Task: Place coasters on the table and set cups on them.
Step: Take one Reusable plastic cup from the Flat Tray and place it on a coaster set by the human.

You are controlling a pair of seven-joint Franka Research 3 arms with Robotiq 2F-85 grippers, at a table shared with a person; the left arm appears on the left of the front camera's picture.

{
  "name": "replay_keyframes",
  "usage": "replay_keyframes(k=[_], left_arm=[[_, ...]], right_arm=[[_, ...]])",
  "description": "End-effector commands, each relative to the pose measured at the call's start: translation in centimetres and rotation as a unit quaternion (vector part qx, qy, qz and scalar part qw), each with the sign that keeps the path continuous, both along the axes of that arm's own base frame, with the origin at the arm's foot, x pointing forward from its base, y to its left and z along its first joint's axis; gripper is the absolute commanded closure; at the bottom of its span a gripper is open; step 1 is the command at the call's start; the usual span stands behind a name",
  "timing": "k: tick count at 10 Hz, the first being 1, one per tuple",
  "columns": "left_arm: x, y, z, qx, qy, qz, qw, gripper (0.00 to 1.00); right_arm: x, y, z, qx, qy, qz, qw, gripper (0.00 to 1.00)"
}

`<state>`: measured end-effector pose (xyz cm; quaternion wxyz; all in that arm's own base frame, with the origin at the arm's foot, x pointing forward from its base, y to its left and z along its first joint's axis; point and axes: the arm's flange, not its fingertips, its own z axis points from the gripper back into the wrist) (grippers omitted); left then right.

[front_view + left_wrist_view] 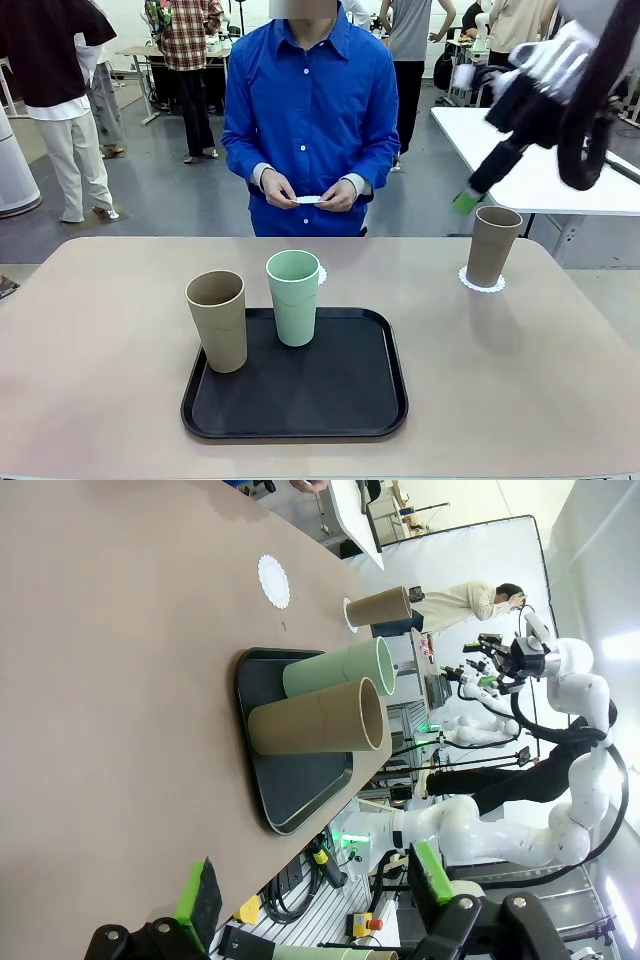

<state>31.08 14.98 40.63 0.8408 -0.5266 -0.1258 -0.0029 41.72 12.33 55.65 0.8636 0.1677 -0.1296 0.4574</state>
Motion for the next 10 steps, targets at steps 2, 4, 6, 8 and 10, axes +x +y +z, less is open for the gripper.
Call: replay_keyframes(k=[2, 4, 6, 8, 10], left_arm=[[-0.1, 0.1, 0.1, -0.008, -0.007, 0.001, 1.0, 0.0], [-0.1, 0.1, 0.1, -0.008, -0.007, 0.001, 1.0, 0.0], [-0.1, 0.1, 0.1, -0.008, -0.007, 0.001, 1.0, 0.0], [-0.1, 0.1, 0.1, -0.008, -0.007, 0.001, 1.0, 0.0], [-0.1, 0.1, 0.1, -0.008, -0.007, 0.001, 1.0, 0.0]], right_arm=[[2.2, 3.3, -3.7, -0.038, -0.06, 0.014, 0.997, 0.0], [2.8, 4.4, -4.9, -0.039, -0.058, 0.024, 0.997, 0.0], [2.9, 4.5, -5.8, -0.038, -0.019, 0.034, 0.999, 0.0], [2.9, 4.9, -5.1, -0.033, -0.05, 0.027, 0.998, 0.0], [2.9, 4.9, -5.1, -0.033, -0.05, 0.027, 0.998, 0.0]])
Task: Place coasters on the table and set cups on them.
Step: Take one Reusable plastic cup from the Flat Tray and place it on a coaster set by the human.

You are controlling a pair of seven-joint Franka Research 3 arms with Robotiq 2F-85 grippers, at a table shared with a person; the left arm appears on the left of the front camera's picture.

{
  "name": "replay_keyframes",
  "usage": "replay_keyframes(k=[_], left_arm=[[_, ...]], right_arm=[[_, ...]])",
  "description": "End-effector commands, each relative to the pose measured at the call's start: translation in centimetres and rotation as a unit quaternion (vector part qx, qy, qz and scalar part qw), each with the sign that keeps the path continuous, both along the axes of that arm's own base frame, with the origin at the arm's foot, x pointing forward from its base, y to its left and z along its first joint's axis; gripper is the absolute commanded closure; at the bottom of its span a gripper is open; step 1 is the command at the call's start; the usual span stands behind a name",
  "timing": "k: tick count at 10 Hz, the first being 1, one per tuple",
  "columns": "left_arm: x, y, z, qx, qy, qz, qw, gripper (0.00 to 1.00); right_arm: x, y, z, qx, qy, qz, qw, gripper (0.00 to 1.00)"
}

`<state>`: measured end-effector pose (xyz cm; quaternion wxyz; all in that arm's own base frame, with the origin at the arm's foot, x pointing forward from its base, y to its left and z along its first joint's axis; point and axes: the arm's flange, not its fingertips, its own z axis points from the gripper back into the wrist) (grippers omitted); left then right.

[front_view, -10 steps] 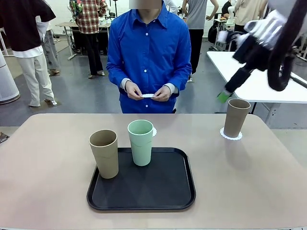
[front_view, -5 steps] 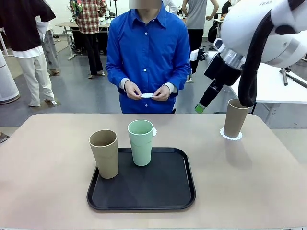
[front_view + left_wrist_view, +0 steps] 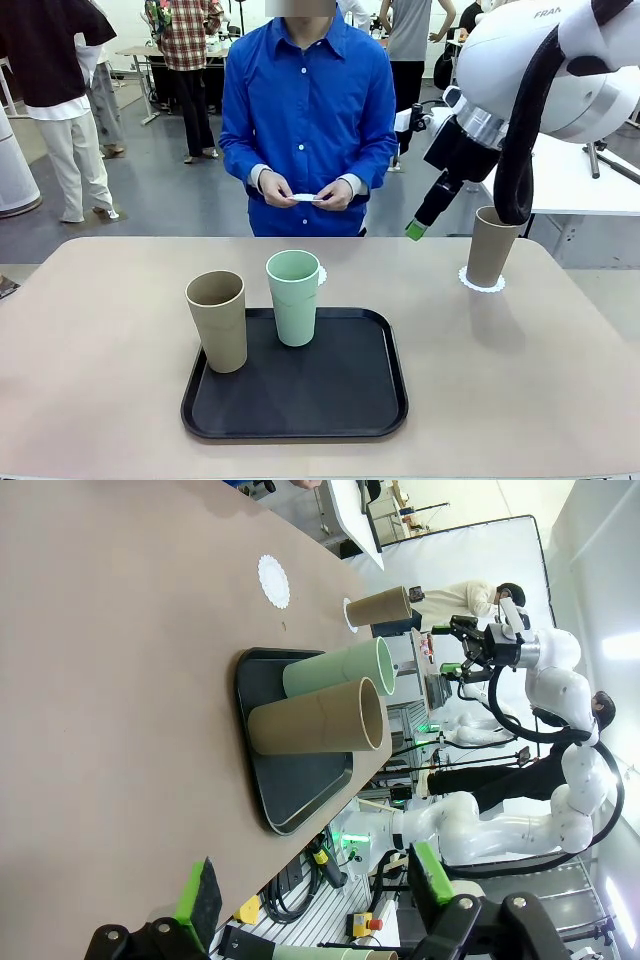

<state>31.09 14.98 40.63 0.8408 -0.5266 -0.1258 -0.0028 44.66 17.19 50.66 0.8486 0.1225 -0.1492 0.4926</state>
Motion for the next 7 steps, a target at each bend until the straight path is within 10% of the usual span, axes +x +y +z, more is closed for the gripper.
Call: replay_keyframes(k=[1, 3, 4, 7], left_arm=[[-0.1, 0.1, 0.1, -0.008, -0.007, 0.001, 1.0, 0.0], [-0.1, 0.1, 0.1, -0.008, -0.007, 0.001, 1.0, 0.0], [-0.1, 0.1, 0.1, -0.008, -0.007, 0.001, 1.0, 0.0], [-0.1, 0.1, 0.1, -0.008, -0.007, 0.001, 1.0, 0.0]], right_arm=[[-0.1, 0.1, -0.1, -0.001, -0.005, -0.001, 1.0, 0.0], [0.0, 0.0, 0.1, 0.0, -0.001, 0.0, 1.0, 0.0], [-0.7, -0.8, -0.9, 0.069, -0.032, 0.109, 0.991, 0.0], [-0.3, -1.5, -6.3, 0.323, -0.016, 0.199, 0.925, 0.0]])
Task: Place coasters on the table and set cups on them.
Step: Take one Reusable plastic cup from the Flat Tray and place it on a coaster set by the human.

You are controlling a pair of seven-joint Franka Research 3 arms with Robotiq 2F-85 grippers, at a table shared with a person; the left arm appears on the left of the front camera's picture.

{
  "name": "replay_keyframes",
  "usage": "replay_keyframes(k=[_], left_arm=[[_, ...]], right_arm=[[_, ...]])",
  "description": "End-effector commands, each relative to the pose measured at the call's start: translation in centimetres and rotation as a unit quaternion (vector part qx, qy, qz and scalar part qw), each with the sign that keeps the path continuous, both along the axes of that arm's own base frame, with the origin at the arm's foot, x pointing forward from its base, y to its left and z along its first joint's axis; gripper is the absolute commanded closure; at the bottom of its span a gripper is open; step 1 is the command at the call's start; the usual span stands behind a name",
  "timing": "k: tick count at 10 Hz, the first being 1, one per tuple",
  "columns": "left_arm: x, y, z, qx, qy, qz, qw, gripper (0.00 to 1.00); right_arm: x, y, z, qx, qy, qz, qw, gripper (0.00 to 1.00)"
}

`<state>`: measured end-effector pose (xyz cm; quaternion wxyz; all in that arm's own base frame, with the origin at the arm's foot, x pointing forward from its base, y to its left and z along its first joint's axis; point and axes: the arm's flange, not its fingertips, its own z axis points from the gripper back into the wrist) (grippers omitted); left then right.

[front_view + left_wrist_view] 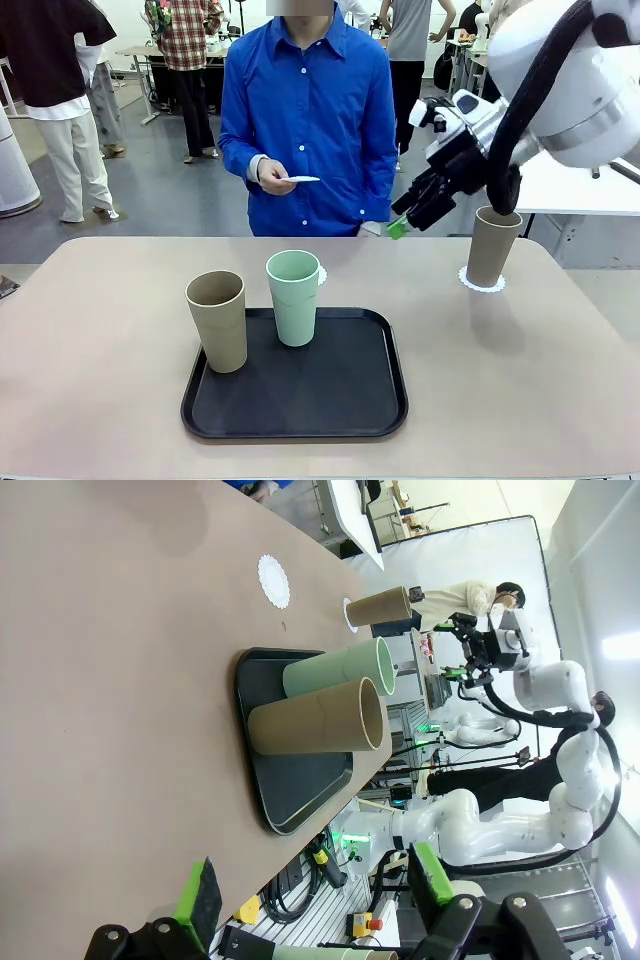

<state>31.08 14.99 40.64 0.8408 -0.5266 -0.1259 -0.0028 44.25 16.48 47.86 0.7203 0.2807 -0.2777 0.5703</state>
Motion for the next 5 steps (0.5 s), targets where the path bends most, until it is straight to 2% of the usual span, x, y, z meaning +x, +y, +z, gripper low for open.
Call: replay_keyframes(k=[1, 3, 4, 5], left_arm=[[-0.1, 0.1, 0.1, -0.008, -0.007, 0.001, 1.0, 0.0], [-0.1, 0.1, 0.1, -0.008, -0.007, 0.001, 1.0, 0.0], [-0.1, 0.1, 0.1, -0.008, -0.007, 0.001, 1.0, 0.0], [-0.1, 0.1, 0.1, -0.008, -0.007, 0.001, 1.0, 0.0]], right_arm=[[0.1, -0.5, -5.4, 0.164, 0.025, 0.115, 0.979, 0.0], [-0.4, 0.1, -8.3, 0.24, -0.025, 0.148, 0.959, 0.0], [-0.8, 0.8, -10.1, 0.254, -0.057, 0.154, 0.953, 0.0], [-0.9, 1.4, -11.7, 0.258, -0.064, 0.165, 0.95, 0.0]])
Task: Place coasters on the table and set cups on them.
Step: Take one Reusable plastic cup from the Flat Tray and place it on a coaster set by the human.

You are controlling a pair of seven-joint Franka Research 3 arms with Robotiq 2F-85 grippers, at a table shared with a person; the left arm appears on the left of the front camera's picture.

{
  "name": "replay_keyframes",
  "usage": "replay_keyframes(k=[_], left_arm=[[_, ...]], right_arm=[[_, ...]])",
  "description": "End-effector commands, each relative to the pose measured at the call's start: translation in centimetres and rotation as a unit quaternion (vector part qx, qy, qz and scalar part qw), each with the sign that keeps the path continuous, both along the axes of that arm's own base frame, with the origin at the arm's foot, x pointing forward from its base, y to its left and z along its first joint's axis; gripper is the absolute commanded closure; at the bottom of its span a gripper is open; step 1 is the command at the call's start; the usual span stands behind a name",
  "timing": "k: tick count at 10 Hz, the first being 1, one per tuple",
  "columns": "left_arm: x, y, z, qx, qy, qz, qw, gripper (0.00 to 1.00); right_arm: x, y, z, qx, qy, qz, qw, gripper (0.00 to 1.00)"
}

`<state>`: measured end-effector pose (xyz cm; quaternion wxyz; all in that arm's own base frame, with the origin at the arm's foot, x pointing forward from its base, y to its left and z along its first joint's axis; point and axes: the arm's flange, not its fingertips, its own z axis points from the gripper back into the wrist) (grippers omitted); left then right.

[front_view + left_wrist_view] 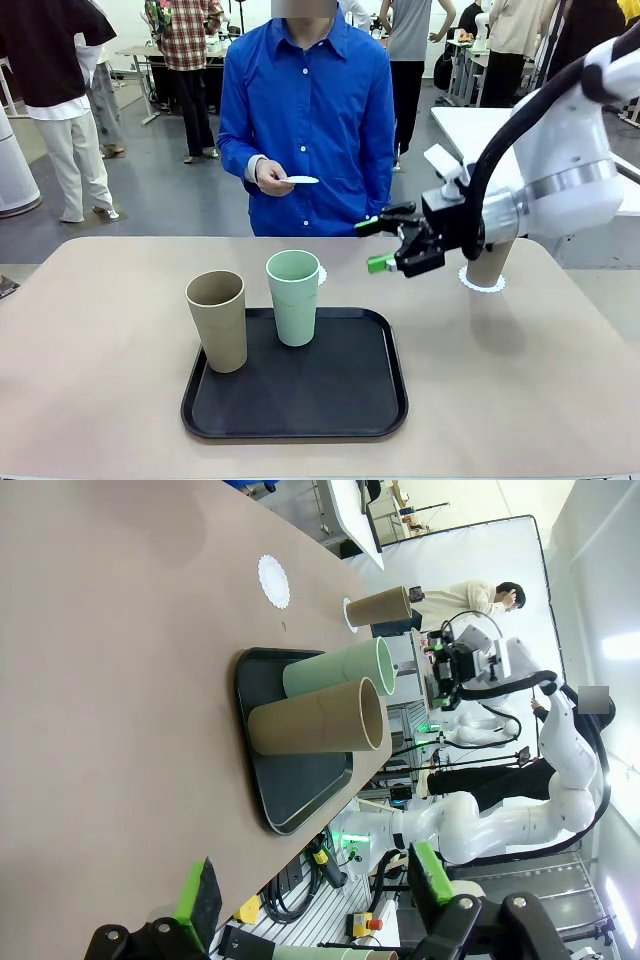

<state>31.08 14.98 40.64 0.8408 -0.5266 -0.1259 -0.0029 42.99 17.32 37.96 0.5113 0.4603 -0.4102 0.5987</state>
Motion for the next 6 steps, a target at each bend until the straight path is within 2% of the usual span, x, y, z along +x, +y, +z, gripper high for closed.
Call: replay_keyframes(k=[1, 6], left_arm=[[-0.1, 0.1, 0.1, -0.008, -0.007, 0.001, 1.0, 0.0], [-0.1, 0.1, 0.1, -0.008, -0.007, 0.001, 1.0, 0.0]], right_arm=[[0.3, 1.1, -3.4, 0.003, -0.005, 0.007, 1.0, 0.0], [0.8, 2.7, -8.7, -0.02, 0.038, -0.049, 0.998, 0.0]])
